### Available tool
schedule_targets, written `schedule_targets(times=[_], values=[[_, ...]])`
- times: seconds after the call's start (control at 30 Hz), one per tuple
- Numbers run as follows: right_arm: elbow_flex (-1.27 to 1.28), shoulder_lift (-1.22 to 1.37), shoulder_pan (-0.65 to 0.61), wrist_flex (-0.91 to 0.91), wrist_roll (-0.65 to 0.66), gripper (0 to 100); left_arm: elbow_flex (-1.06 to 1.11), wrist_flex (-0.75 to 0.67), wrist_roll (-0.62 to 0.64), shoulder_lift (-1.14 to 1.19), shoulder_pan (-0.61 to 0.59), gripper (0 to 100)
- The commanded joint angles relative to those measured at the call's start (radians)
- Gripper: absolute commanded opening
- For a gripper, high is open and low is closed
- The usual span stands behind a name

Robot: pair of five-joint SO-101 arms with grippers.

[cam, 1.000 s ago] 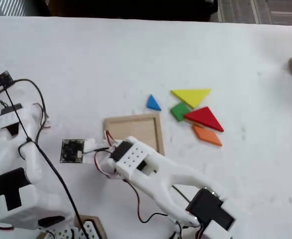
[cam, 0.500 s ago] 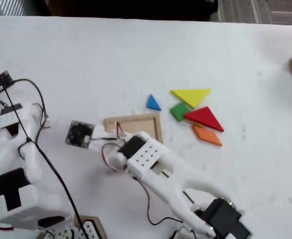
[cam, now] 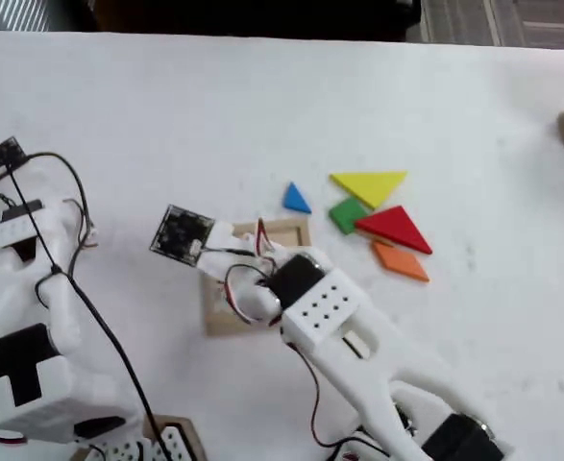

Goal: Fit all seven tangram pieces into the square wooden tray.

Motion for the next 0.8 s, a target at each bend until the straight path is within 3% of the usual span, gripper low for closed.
schedule_targets(times=[0.0, 0.33, 0.53, 0.77], values=[[-0.003, -0.122, 0.012, 0.074, -0.028, 1.9, -0.028, -0.023, -0.008, -0.004, 0.013, 2], [0.069, -0.458, 0.067, 0.259, -0.023, 1.9, -0.028, -0.023, -0.008, -0.004, 0.012, 2], [0.051, -0.722, 0.346, 0.404, 0.003, 1.9, -0.028, -0.023, -0.008, -0.004, 0.012, 2], [-0.103, -0.742, 0.616, 0.562, 0.071, 1.9, -0.028, -0.023, -0.008, -0.004, 0.01, 2]])
